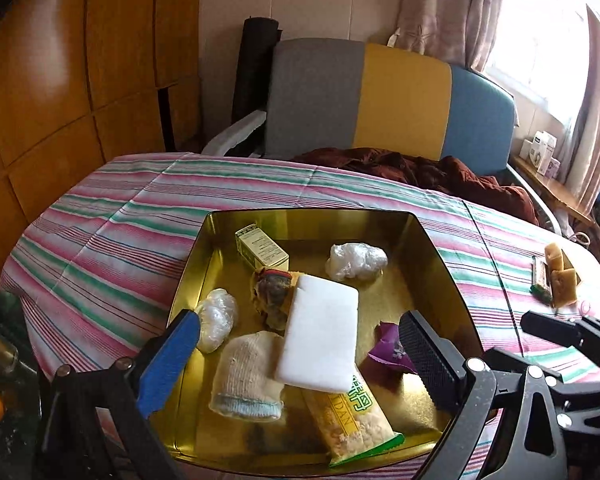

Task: Organize objects
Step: 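Carry the eraser and purple packet to the gold tray and release both, then move both grippers back to the remaining items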

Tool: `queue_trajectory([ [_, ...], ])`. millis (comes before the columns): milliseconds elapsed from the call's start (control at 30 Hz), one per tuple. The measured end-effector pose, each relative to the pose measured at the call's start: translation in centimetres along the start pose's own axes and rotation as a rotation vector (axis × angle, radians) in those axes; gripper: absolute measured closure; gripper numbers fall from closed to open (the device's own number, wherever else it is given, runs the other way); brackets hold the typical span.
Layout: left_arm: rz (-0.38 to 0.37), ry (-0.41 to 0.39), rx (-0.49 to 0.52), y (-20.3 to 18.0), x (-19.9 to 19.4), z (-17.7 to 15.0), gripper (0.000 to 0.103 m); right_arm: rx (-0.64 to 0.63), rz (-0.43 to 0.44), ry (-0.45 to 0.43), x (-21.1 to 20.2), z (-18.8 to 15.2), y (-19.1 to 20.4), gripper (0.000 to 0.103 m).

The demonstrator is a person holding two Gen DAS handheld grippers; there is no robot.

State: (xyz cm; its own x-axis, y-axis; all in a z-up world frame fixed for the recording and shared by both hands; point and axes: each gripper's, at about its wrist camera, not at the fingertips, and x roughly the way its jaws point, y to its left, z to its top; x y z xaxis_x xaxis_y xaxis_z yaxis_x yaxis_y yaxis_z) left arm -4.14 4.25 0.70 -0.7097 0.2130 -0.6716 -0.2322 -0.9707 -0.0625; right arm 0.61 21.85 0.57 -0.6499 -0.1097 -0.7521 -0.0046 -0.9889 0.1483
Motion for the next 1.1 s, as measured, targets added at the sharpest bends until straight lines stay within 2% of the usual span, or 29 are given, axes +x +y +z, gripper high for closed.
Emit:
queue_trajectory([
  [200, -0.034, 0.001, 0.021, -0.9, -0.3, -0.2, 0.003, 0.045, -0.038, -0.006, -0.2, -0.1, -1.6, 0.026],
  [433, -0.092, 0.041, 0.013, -1.5, 0.3, -0.3, 0.003, 0.073, -0.095, -0.011, -0.4, -0.2, -3.2, 0.026],
  [767, -0.115, 0.043, 0.051, -2.9, 0.1, -0.4, 0.003, 0.091, -0.15, -0.003, -0.3, -1.0, -5.1, 0.026],
  [1100, -0.198, 0.042, 0.131, -5.9, -0.1, 0.0, 0.003, 0.185, -0.213, 0.036, -0.7, -2.3, -10.4, 0.026],
])
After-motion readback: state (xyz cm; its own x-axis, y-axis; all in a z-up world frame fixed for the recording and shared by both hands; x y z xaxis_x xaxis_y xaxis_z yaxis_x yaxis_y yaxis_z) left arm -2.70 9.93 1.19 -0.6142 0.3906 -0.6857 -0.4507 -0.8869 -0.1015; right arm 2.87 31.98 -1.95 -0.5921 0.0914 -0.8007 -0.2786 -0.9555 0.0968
